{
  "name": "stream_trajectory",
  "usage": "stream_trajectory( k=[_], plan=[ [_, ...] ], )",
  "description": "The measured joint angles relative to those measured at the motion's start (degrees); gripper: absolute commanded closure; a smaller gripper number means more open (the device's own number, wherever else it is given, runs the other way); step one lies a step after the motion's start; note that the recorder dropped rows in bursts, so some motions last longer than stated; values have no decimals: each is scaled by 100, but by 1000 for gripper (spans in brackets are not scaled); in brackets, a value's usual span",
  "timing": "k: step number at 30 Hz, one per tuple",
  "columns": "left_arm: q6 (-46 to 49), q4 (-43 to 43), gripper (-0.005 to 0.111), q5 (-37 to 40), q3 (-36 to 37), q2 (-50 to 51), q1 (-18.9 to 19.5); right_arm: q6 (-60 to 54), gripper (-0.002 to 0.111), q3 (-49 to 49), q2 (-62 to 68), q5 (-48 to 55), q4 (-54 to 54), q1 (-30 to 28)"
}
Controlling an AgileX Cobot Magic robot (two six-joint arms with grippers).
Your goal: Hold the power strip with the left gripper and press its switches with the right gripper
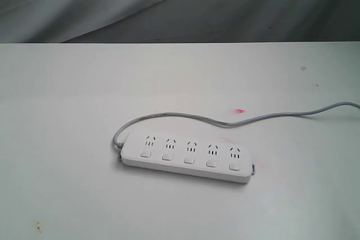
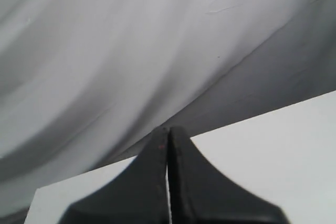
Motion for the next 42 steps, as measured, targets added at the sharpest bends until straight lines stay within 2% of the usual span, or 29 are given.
stream_trajectory(
  k=[6, 10, 13, 18, 21, 24, 28, 38, 42],
  plan=[
    [1264, -1009, 106, -51, -384, 440, 0, 0, 108, 0, 0, 0, 0, 0],
    [1962, -2319, 106, -50, -382, 712, 0, 0, 108, 0, 0, 0, 0, 0],
    [3106, -3650, 106, 89, -382, 936, 0, 0, 108, 0, 0, 0, 0, 0],
    [5325, -5574, 106, 888, -382, 1410, 0, 0, 108, 0, 0, 0, 0, 0],
    [6115, -6124, 106, 1531, -382, 1672, 0, 0, 108, 0, 0, 0, 0, 0],
    [6522, -6199, 106, 1970, -382, 1865, 0, 0, 108, 0, 0, 0, 0, 0],
    [6663, -5762, 106, 2270, -369, 1955, 0, 0, 108, 0, 0, 0, 0, 0],
    [6686, -4754, 106, 2396, 413, 1959, 0, 0, 108, 0, 0, 0, 0, 0],
    [6695, -4699, 106, 2396, 701, 1974, 0, 0, 108, 0, 0, 0, 0, 0]
  ],
)
